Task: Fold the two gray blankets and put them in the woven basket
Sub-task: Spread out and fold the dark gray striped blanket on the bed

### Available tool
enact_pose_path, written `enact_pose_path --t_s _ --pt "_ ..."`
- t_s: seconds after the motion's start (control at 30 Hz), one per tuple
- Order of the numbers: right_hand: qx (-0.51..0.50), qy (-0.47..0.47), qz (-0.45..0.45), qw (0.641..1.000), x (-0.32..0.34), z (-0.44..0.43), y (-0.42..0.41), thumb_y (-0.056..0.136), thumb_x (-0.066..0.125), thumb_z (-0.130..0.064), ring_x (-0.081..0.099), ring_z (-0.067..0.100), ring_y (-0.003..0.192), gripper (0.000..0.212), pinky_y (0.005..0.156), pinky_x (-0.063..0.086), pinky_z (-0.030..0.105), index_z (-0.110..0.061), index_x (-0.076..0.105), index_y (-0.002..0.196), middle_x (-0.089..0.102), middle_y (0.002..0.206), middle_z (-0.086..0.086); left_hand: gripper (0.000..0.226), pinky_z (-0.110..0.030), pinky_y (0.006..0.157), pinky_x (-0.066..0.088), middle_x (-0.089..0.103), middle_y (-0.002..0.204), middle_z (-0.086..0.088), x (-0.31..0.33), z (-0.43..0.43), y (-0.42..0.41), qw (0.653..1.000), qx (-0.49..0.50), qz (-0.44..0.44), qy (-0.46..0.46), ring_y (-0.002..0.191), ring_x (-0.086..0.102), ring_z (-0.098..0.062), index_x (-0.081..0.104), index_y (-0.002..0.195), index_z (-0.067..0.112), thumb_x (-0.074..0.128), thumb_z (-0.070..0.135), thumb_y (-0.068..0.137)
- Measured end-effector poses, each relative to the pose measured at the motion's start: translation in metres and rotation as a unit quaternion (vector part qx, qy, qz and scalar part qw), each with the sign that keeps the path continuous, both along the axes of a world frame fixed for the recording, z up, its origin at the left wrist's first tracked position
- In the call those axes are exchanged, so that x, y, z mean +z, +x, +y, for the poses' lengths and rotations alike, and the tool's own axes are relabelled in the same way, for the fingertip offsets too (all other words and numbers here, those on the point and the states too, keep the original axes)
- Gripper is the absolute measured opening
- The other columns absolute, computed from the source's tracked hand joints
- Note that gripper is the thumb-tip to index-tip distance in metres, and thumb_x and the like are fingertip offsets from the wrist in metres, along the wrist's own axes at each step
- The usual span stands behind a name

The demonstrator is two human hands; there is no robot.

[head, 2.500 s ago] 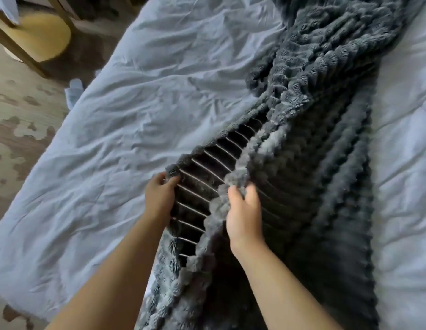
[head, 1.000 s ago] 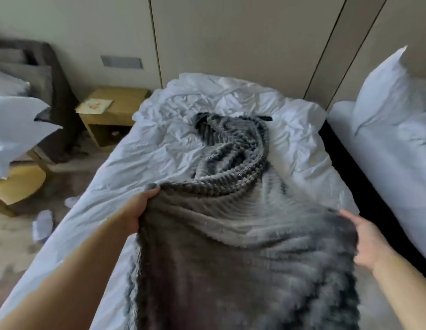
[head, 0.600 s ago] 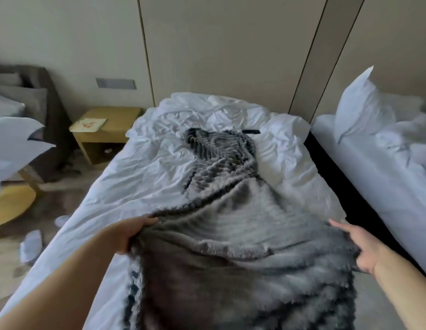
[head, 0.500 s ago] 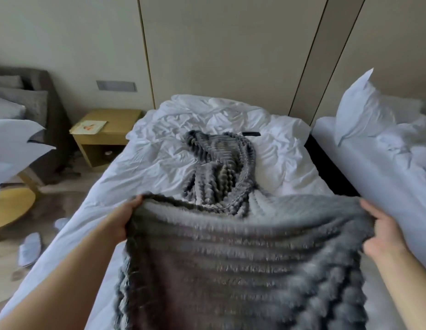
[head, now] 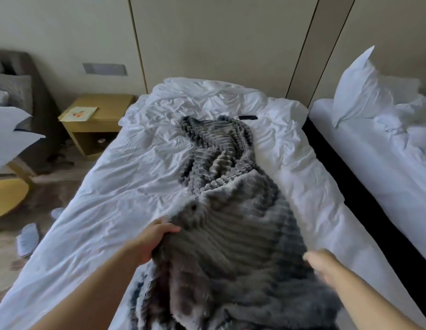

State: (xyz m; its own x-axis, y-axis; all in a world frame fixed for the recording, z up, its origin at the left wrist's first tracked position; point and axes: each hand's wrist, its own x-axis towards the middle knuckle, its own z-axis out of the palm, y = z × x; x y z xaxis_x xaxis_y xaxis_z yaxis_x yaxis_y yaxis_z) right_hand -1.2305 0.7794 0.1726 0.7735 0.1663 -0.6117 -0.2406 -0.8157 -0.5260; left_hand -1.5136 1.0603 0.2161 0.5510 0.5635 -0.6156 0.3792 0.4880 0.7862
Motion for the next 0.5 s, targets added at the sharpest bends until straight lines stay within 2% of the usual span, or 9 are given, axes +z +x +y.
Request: enact_pose_path --t_s 0.07,0.13,0.2,0.27,0.3,0.33,0.37,0.4,0.5 --pt "0.025 0.096 0.059 0.993 0.023 0.04 -0.017 0.093 0.055 -0.017 0.057 0.025 0.073 0.031 0.067 0.043 0.03 0.002 0.059 0.118 0.061 0.083 0.013 0.05 -0.035 0.065 0.058 0.073 0.098 -0.016 0.011 -0.019 0.019 0.997 -0.056 -0.048 -0.012 0.081 0.071 -0.029 0.053 0.128 0.008 0.063 0.0 0.079" --pt "0.016 0.211 0.127 0.969 0.05 0.082 -0.035 0.092 0.059 -0.035 0.062 0.023 0.075 0.035 0.068 0.048 0.031 -0.006 0.064 0.11 0.067 0.086 0.009 0.049 -0.035 0.068 0.058 0.073 0.098 -0.014 0.019 -0.04 0.032 0.991 -0.098 -0.084 -0.041 0.082 0.071 -0.028 0.059 0.12 0.016 0.064 -0.005 0.076" --pt "0.039 0.261 0.178 0.948 0.063 0.113 -0.051 0.083 0.066 -0.049 0.069 0.028 0.085 0.047 0.077 0.055 0.037 -0.008 0.071 0.105 0.073 0.096 0.013 0.034 -0.029 0.069 0.056 0.074 0.091 -0.007 0.028 -0.061 0.041 0.968 -0.203 -0.136 -0.06 0.08 0.07 -0.02 0.068 0.101 0.019 0.067 -0.002 0.074" --pt "0.085 0.246 0.176 0.949 0.065 0.13 -0.068 0.073 0.078 -0.04 0.07 0.031 0.085 0.049 0.08 0.057 0.04 -0.001 0.071 0.101 0.072 0.094 0.019 0.013 -0.018 0.066 0.051 0.069 0.08 0.003 0.032 -0.075 0.044 0.919 -0.356 -0.152 -0.074 0.072 0.066 -0.009 0.067 0.091 0.016 0.068 0.013 0.078" --pt "0.085 0.218 0.133 0.963 0.061 0.134 -0.072 0.072 0.079 -0.03 0.07 0.029 0.078 0.043 0.071 0.059 0.035 0.002 0.068 0.099 0.071 0.09 0.019 0.009 -0.014 0.063 0.048 0.067 0.075 0.008 0.029 -0.076 0.044 0.9 -0.41 -0.13 -0.076 0.068 0.063 -0.004 0.064 0.088 0.016 0.065 0.024 0.083" --pt "0.066 0.201 0.085 0.974 0.057 0.134 -0.077 0.073 0.076 -0.02 0.067 0.027 0.069 0.033 0.058 0.055 0.027 0.001 0.065 0.096 0.069 0.084 0.017 0.018 -0.014 0.06 0.048 0.068 0.071 0.01 0.024 -0.075 0.045 0.894 -0.434 -0.091 -0.068 0.065 0.064 -0.002 0.062 0.087 0.017 0.058 0.034 0.09" --pt "0.04 0.207 0.071 0.975 0.053 0.132 -0.081 0.074 0.071 -0.013 0.065 0.025 0.063 0.023 0.05 0.049 0.022 0.0 0.063 0.091 0.067 0.08 0.016 0.03 -0.016 0.059 0.048 0.07 0.071 0.008 0.02 -0.071 0.045 0.903 -0.424 -0.045 -0.058 0.064 0.066 -0.004 0.063 0.086 0.016 0.051 0.042 0.094" --pt "0.018 0.228 0.077 0.97 0.051 0.13 -0.086 0.074 0.066 -0.009 0.063 0.025 0.061 0.014 0.05 0.047 0.021 -0.001 0.063 0.085 0.066 0.076 0.016 0.038 -0.019 0.058 0.049 0.072 0.073 0.006 0.012 -0.067 0.045 0.923 -0.383 -0.002 -0.046 0.063 0.068 -0.007 0.064 0.086 0.015 0.045 0.046 0.096" --pt "0.052 0.244 0.096 0.964 0.048 0.12 -0.105 0.07 0.065 -0.01 0.066 0.026 0.071 0.013 0.068 0.053 0.032 -0.005 0.067 0.082 0.071 0.079 0.013 0.039 -0.025 0.067 0.047 0.068 0.09 -0.003 -0.009 -0.053 0.049 0.987 -0.148 0.054 -0.042 0.072 0.063 -0.014 0.064 0.102 0.013 0.048 0.047 0.095"
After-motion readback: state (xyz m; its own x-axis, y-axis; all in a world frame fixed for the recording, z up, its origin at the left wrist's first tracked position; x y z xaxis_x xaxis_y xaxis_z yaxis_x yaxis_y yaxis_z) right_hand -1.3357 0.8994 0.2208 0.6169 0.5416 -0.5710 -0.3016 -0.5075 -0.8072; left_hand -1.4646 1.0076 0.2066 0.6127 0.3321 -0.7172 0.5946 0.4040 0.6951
